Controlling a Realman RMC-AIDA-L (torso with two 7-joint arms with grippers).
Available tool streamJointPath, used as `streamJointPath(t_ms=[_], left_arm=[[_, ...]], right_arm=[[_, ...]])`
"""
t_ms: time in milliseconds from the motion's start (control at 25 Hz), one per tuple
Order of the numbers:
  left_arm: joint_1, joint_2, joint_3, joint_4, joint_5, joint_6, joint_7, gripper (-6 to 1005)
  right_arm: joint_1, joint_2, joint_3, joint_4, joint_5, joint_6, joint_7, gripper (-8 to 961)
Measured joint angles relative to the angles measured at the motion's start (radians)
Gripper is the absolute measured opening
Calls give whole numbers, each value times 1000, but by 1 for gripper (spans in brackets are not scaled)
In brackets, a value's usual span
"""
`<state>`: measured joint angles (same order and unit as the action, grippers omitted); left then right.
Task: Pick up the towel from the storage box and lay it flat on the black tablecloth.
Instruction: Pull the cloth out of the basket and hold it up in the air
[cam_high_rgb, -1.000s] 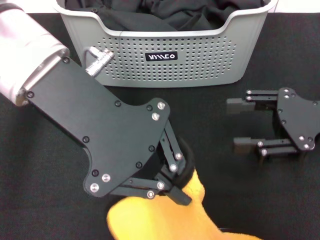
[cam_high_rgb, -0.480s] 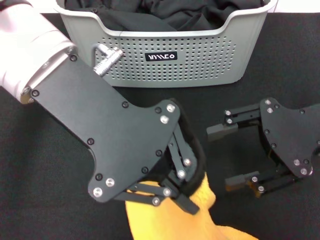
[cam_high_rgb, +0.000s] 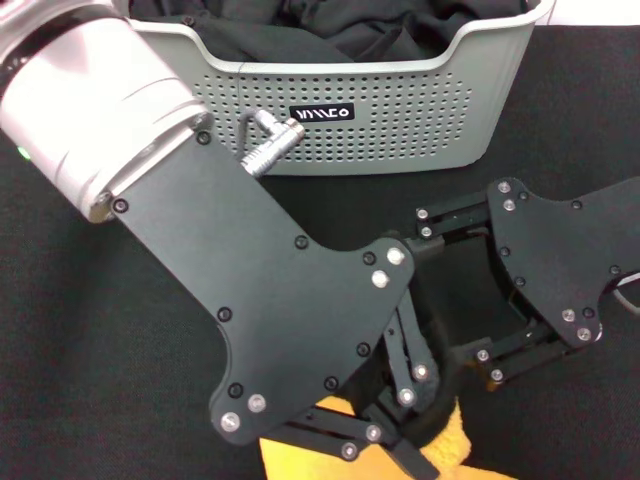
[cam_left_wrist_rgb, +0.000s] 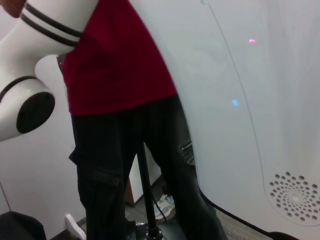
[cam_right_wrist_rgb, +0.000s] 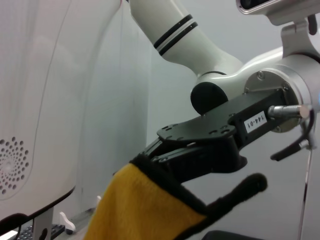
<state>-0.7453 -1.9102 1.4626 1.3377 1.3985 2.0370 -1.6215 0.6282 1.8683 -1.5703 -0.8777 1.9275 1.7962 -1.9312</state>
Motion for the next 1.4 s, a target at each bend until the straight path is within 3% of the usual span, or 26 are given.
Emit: streamJointPath(t_ms=[480,920,1400], left_arm=[[-5,-27,-9,-10,55,-3,26,19],[11,-31,-49,-10,93,-3,27,21],[22,-32,-69,-14,98,-5,24,24]], right_arm=[[-4,14,-29,-50,11,7,-23,690],[-71,-7,-57,-129,39,8,-15,675],[-96,-9,-48,-129,41,8,-10,622]])
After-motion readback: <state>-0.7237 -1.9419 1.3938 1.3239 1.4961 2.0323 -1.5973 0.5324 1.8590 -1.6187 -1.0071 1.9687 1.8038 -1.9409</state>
